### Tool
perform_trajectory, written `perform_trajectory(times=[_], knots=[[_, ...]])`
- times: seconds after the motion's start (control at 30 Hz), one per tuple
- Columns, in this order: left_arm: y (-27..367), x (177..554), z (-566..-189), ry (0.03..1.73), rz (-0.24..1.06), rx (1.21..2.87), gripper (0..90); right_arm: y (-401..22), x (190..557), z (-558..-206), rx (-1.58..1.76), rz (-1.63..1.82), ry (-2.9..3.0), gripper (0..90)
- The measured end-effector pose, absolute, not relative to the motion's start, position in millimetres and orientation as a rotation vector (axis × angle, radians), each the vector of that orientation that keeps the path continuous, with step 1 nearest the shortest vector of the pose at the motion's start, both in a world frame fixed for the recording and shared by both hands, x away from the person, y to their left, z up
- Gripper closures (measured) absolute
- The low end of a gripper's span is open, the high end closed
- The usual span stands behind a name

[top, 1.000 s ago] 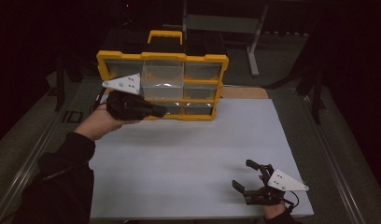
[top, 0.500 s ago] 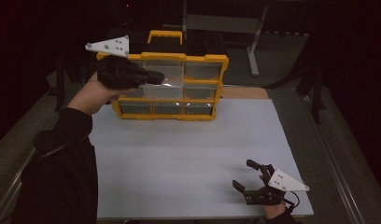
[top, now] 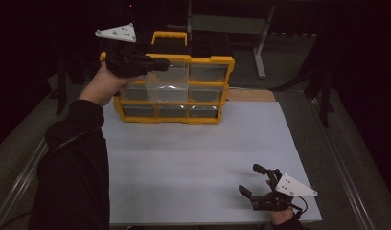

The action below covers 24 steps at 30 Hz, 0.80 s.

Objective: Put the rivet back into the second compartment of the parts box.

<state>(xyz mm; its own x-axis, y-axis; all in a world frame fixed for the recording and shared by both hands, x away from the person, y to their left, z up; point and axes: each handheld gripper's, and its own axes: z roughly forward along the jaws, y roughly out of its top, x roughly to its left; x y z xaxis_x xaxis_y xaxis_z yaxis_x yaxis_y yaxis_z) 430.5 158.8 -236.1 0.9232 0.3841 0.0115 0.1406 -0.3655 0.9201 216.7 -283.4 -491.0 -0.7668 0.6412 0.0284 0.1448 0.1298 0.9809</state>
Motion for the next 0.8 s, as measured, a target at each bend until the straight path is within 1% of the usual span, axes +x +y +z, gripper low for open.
perform_trajectory(times=[0.17, 0.47, 0.7, 0.73, 0.8], knots=[[154, 440, -248, 0.434, 0.268, 1.974, 85.0, -283, 217, -492, 0.759, 1.674, 2.016, 11.1], [150, 447, -255, 0.501, 0.296, 2.039, 84.9, -284, 217, -492, 0.767, 1.677, 2.016, 11.1], [147, 450, -259, 0.538, 0.285, 2.056, 84.2, -284, 217, -491, 0.766, 1.672, 2.012, 11.1], [147, 450, -259, 0.541, 0.292, 2.052, 82.0, -285, 217, -491, 0.767, 1.674, 2.013, 11.1], [147, 451, -258, 0.573, 0.304, 2.024, 70.8, -285, 217, -491, 0.772, 1.673, 2.013, 11.1]])
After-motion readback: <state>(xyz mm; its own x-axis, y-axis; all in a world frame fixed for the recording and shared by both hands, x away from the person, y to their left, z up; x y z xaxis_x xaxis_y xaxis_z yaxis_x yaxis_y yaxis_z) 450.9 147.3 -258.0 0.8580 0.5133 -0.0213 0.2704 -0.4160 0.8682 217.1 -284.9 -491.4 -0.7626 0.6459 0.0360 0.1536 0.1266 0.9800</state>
